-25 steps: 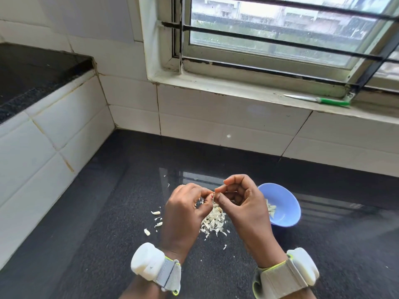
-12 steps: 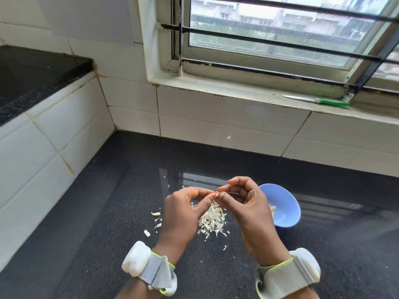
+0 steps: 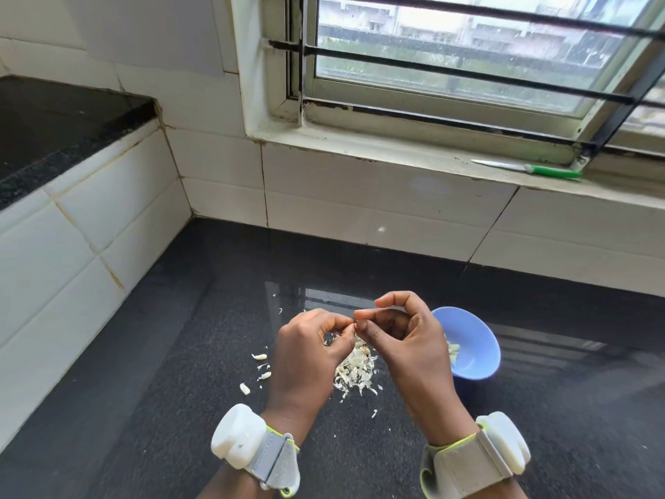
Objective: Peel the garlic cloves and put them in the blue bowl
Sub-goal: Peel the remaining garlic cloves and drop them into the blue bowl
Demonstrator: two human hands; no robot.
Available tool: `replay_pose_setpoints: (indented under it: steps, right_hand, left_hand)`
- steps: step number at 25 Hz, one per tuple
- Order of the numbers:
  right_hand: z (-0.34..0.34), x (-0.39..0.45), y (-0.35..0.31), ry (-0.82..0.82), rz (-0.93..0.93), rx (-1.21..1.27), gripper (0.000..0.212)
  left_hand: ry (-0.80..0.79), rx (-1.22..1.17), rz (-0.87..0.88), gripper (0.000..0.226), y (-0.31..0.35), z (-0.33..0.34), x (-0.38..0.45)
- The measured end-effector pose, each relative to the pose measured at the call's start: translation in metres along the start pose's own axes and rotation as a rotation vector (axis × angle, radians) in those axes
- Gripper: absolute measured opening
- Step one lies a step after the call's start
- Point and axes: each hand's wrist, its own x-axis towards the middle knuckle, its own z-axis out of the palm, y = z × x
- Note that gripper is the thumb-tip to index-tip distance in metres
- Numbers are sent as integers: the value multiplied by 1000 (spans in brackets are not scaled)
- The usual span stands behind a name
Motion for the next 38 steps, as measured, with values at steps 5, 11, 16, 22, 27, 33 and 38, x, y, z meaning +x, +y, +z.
replay_pose_setpoints:
  steps: [5,11,16,22,27,33,38]
  right_hand:
    - [-1,0,2,-16,5,15,31]
    - [-2,1,3,-26,9,57,30]
    - [0,1,0,-28,160,294,34]
    - [1,2,0,-22,405,678,39]
    - [1,2,0,-9,494,804,41]
    - [2,1,-2,9,554,865,42]
    - [2,1,-1,36,519,796,45]
  left_hand:
    - [-4,9,5,9,0,0,0]
    - [-18,6,-26,11,0,3,-2]
    - [-62,-122,-220,8,1,1,0]
    - [-109,-361,-365,7,3,1,0]
    - [-119,-525,-442,8,8,1,-1]
    - [-88,-609,-462,11,14,0,-1]
    - [-100,-402,-339,5,14,-4,0]
